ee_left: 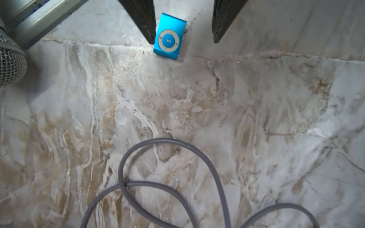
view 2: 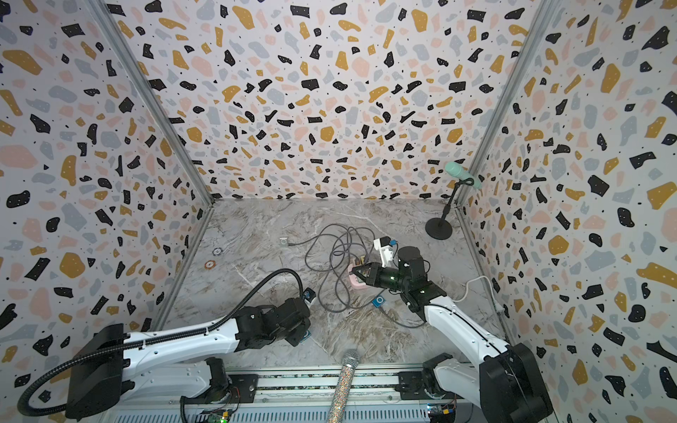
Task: Charge mp3
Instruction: Pick up the MP3 player from the center of the board.
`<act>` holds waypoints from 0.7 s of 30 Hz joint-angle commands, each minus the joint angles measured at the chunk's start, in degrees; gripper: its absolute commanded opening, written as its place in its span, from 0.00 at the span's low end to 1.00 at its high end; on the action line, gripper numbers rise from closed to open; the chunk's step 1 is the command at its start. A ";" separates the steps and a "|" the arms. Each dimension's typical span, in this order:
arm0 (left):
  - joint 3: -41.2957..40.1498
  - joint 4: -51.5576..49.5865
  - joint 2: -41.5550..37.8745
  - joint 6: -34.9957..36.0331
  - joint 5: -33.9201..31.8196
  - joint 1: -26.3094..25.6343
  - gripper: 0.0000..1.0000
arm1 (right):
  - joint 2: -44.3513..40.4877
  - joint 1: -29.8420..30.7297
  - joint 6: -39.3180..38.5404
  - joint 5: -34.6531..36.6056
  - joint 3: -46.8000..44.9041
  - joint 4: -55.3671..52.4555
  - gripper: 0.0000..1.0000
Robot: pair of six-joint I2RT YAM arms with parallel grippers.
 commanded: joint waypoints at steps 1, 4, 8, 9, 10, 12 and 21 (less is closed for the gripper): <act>0.63 -0.81 3.10 -0.41 0.36 -2.69 0.48 | -0.94 -0.57 -1.08 -1.55 -0.53 2.00 0.00; 0.62 -1.28 5.18 -0.81 -0.22 -4.29 0.49 | -1.17 -0.89 -1.10 -2.23 -0.77 2.30 0.00; 0.69 -1.62 6.17 -0.92 -0.22 -5.17 0.50 | -1.95 -1.07 -1.08 -3.22 -1.19 2.73 0.00; 0.85 -1.79 6.39 -0.92 -0.58 -5.16 0.50 | -2.34 -1.17 -1.08 -3.22 -1.43 2.83 0.00; 0.81 -1.81 6.46 -0.97 -1.05 -5.20 0.50 | -2.57 -1.23 -1.08 -3.23 -1.58 2.82 0.00; 0.91 -1.56 7.09 -0.93 -1.75 -5.20 0.51 | -3.14 -1.42 -1.00 -3.06 -2.00 2.87 0.00; 1.53 -0.60 13.01 0.30 -1.94 -5.14 0.54 | -4.08 -1.60 -0.20 -3.67 -3.16 3.90 0.00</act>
